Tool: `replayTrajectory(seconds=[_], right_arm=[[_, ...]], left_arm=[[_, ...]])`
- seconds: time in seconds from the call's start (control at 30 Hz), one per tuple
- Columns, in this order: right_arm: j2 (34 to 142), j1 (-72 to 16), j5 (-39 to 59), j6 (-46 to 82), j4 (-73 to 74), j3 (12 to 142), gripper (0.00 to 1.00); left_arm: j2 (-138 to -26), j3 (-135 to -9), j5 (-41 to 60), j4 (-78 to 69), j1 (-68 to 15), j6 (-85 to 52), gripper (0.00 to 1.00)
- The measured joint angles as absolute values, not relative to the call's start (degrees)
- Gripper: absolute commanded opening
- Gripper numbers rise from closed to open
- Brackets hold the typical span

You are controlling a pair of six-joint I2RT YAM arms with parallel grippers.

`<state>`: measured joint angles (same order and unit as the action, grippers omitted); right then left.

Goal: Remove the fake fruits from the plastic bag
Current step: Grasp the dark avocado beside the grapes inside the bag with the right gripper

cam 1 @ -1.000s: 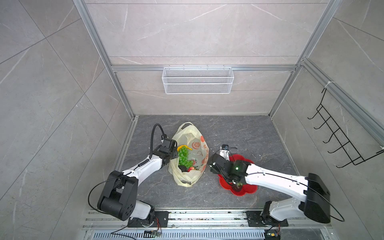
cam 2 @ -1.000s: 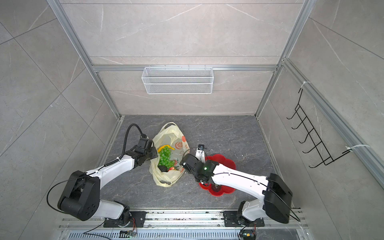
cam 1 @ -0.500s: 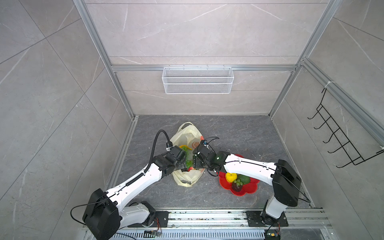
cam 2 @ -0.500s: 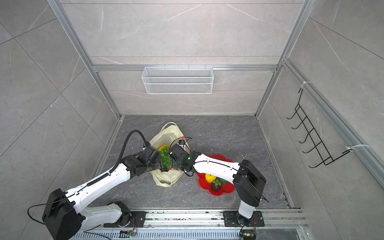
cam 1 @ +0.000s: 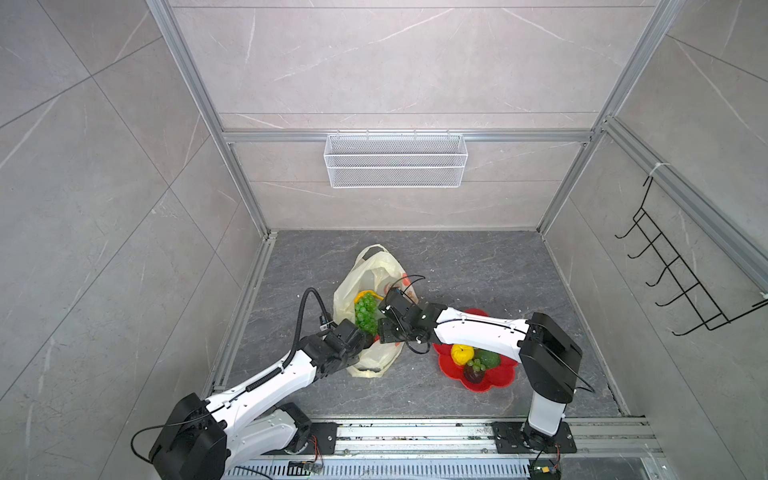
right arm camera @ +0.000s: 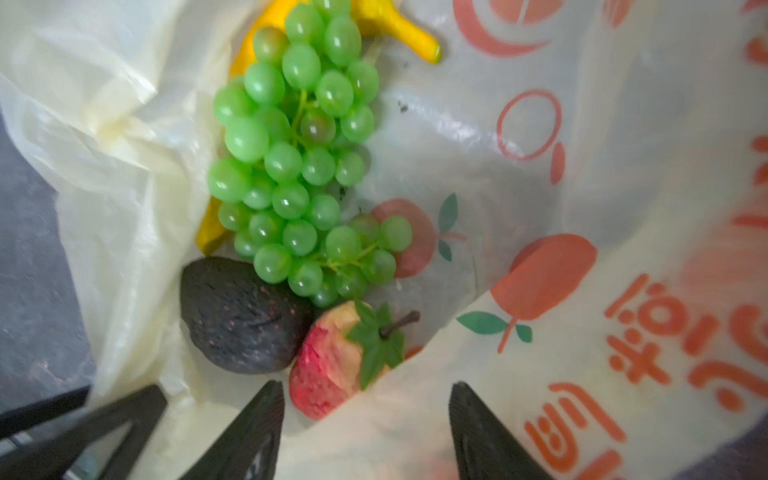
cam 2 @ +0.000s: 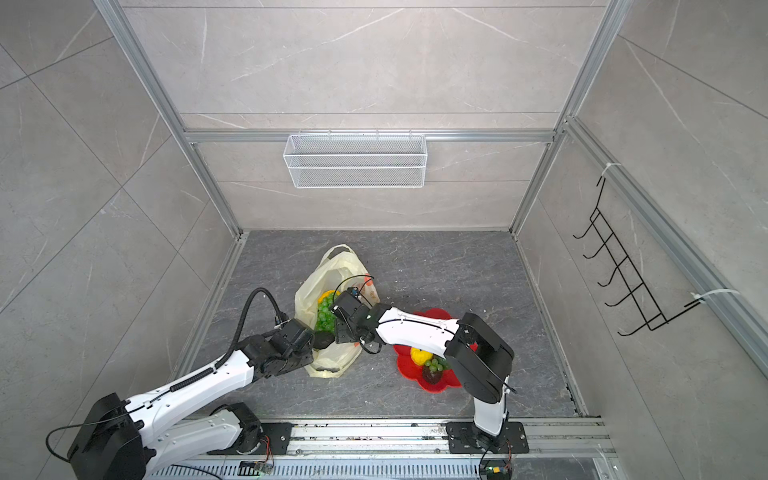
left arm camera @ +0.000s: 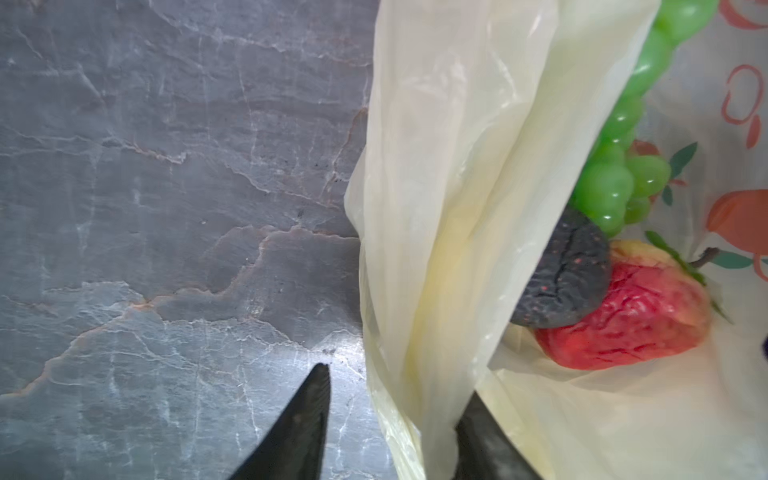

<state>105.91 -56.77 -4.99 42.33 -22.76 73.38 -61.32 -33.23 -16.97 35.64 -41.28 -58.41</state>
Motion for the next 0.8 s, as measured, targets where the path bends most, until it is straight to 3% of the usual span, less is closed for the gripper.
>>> replayTrajectory(seconds=[0.5,0.8], right_arm=[[106.63,-58.76,-4.54,40.97,-22.87,69.93,0.61],[106.63,-60.14,-6.37,40.32,-25.28,76.47,0.61]], left_arm=[[-63.51,-28.38,-14.85,26.85,-41.28,-60.25,0.33],[-64.1,-26.46,-15.05,23.49,-41.25,-60.23,0.3]])
